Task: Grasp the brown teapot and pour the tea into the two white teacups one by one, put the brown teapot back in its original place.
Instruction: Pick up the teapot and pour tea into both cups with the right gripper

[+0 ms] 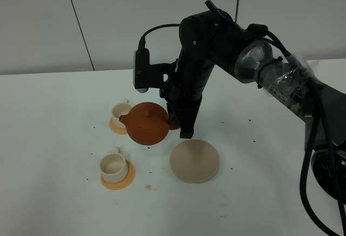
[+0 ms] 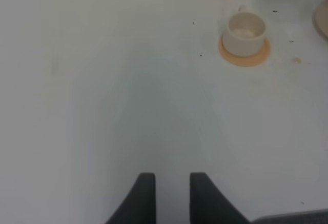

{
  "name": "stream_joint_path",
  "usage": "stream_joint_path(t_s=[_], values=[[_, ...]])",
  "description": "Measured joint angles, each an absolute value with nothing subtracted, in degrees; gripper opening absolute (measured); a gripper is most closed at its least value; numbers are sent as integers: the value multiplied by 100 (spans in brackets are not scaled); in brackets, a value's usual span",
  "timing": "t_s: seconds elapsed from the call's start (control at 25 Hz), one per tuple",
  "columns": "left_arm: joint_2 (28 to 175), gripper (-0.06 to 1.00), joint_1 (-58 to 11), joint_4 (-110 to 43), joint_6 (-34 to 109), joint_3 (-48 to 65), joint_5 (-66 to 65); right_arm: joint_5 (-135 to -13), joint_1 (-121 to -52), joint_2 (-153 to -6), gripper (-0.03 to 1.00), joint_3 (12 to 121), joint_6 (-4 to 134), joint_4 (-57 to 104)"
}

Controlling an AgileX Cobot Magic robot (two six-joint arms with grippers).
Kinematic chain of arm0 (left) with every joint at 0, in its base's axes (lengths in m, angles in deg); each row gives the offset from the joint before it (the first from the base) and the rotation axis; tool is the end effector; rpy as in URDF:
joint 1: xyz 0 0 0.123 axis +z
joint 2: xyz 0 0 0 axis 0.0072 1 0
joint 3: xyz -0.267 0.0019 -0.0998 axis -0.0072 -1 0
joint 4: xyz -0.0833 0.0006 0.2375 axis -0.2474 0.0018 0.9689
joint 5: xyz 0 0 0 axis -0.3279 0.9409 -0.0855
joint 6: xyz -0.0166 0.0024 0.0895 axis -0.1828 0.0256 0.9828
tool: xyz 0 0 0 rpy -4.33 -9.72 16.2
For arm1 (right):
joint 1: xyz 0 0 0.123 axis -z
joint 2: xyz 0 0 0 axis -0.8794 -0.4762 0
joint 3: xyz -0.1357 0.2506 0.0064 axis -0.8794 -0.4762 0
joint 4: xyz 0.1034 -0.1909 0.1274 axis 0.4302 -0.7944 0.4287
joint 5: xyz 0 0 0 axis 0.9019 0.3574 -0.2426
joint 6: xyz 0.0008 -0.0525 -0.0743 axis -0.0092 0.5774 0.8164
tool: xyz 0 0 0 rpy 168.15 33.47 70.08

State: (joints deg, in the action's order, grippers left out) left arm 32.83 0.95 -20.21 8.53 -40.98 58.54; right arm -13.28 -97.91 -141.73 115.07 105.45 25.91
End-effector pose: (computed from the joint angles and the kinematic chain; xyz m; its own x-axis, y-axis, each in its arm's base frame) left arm 0.0035 0.0001 0.2817 -0.5296 0.0776 -0.8447 0.0346 0.9970 0.0699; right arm 0.3998 0.3133 0.2260 0.1595 -0.9405 -0.2999 -0.9749 -0.1022 -0.1979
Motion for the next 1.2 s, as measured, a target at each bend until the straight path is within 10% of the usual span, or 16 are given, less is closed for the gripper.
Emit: stream_joint_path(t_s=[1.2], values=[[3283, 23, 95, -2021, 853, -4098, 5854, -1290, -9381, -14706, 10, 12442, 7320, 2669]])
